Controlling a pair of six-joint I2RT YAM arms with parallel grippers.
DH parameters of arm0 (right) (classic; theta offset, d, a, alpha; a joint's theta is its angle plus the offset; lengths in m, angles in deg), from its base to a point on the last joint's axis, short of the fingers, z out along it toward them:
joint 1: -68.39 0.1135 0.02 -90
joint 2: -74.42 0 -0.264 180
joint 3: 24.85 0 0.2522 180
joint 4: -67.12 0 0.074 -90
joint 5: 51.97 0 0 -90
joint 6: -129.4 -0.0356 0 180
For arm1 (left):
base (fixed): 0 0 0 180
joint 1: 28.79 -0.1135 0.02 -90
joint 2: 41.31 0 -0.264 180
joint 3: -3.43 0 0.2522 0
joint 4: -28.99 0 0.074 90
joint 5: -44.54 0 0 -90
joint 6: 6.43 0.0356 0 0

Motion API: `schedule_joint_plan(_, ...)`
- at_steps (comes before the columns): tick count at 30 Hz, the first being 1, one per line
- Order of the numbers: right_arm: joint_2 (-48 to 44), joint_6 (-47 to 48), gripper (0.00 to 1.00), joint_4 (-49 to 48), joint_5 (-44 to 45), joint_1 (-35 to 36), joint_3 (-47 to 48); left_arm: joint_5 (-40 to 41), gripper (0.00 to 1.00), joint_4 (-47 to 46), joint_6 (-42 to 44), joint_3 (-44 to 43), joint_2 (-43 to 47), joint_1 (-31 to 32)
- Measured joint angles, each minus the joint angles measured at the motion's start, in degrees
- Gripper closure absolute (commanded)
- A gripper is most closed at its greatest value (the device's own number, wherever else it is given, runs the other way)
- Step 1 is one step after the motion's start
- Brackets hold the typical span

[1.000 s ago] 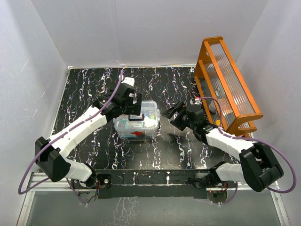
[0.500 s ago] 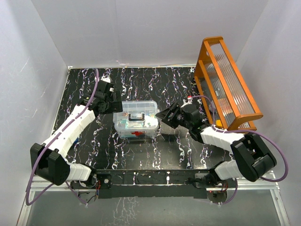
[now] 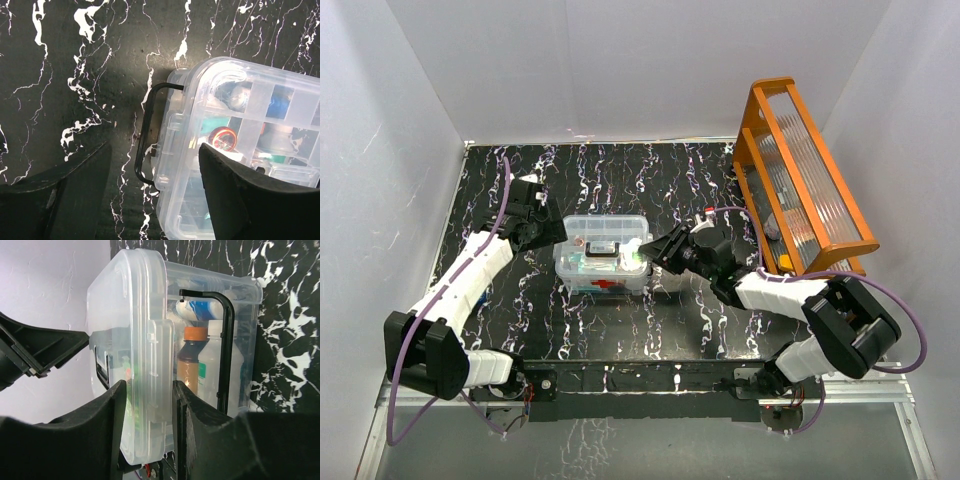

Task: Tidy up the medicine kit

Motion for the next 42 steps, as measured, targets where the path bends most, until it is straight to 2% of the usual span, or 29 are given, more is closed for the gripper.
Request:
schedule_joint_plan(6, 2.29, -2.29, 0.68, -1.73, 1.4, 2.36, 1.01, -1.53, 0.3, -1.95, 1.38, 0.74, 0.15, -2.03)
schedule_joint_plan(17, 1.36, -1.57, 0.22, 2.29, 1.95, 2.69, 1.62, -4.94, 0.15, -1.38, 3.61, 0.39, -0.04, -2.67)
schedule_joint_plan(26, -2.64, 0.02, 0.02, 2.67, 2.34, 2.08, 1.4, -6.12, 0.07, 1.95, 4.92, -2.54, -0.37, -2.67)
schedule_joint_plan(31, 0.39, 0.09, 0.02, 0.59, 1.81, 2.08, 0.92, -6.36, 0.01, 1.99, 6.27, -3.98, -0.37, -2.67)
schedule_joint_plan(42, 5.38, -0.28, 0.02, -3.45, 0.74, 2.08, 0.33, -7.39, 0.05, 1.16, 7.58, -3.87, -0.35, -2.67)
